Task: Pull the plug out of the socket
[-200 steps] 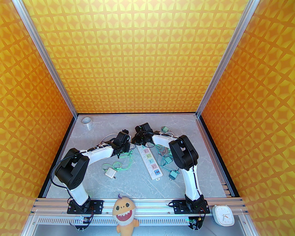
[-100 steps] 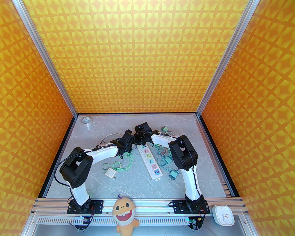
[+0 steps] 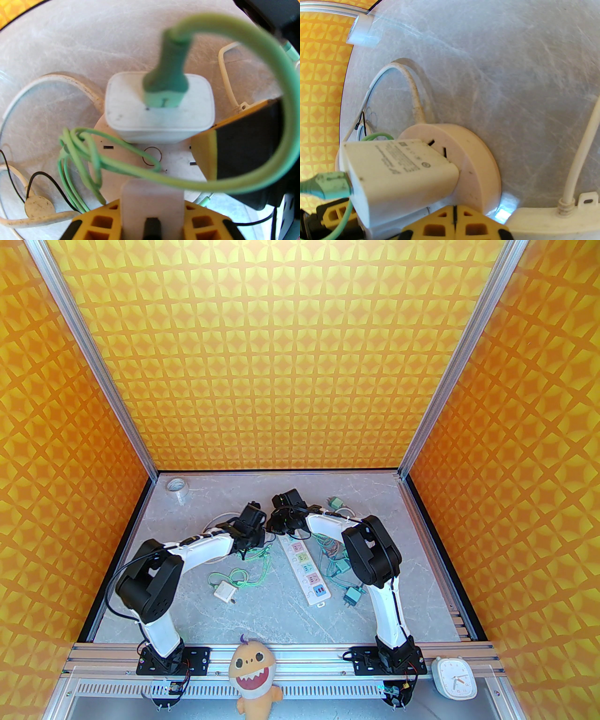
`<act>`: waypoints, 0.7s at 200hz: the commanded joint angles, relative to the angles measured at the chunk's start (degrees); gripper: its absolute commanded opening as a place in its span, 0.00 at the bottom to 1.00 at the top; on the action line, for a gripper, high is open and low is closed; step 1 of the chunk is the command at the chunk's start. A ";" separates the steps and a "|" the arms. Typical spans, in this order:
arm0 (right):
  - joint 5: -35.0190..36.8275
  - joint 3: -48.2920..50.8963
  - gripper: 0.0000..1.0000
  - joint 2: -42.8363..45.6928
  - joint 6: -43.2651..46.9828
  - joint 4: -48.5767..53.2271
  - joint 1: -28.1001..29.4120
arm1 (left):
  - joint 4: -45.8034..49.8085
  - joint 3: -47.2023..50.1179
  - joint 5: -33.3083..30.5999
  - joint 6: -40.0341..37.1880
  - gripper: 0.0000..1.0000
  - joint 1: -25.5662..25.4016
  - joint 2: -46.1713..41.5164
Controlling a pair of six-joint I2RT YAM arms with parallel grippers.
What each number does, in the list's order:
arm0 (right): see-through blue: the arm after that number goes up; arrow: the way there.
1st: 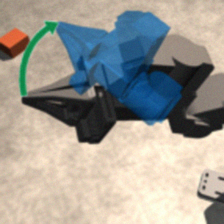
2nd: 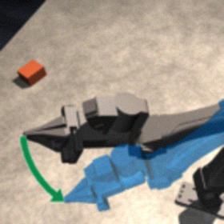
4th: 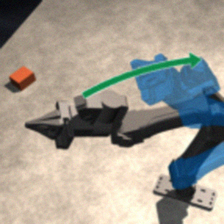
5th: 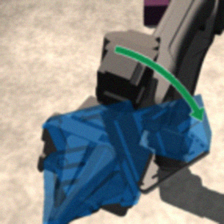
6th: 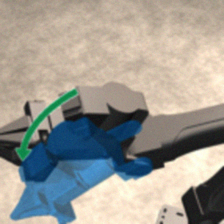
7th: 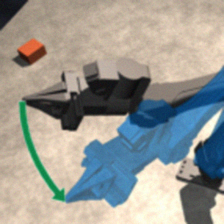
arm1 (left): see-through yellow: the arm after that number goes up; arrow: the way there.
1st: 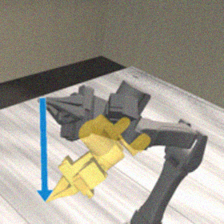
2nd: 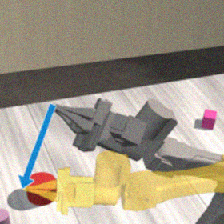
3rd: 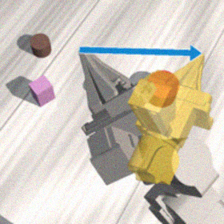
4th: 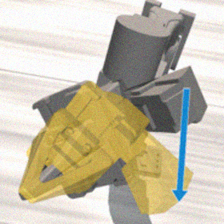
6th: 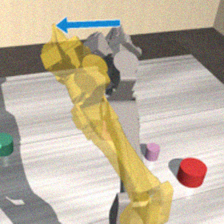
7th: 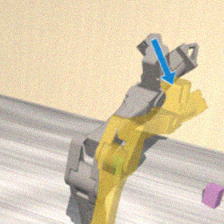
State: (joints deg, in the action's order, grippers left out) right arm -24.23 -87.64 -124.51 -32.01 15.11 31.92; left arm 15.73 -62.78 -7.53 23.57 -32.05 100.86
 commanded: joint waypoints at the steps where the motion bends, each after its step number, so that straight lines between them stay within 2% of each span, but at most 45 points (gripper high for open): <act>1: 4.79 1.04 0.00 -3.26 1.42 4.42 0.38 | -2.17 1.13 6.25 4.16 0.22 1.73 -4.09; 47: 4.94 0.40 0.00 -3.43 2.10 4.96 1.04 | 0.09 -1.03 5.87 1.57 0.22 0.19 -2.24; 140: 5.36 -0.37 0.00 -3.98 2.60 5.88 1.39 | 8.30 -9.24 -9.90 -5.79 0.19 -9.28 4.89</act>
State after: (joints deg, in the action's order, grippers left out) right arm -22.02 -88.31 -124.62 -30.68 16.53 32.77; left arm 23.05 -68.86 -17.34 21.41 -37.45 104.31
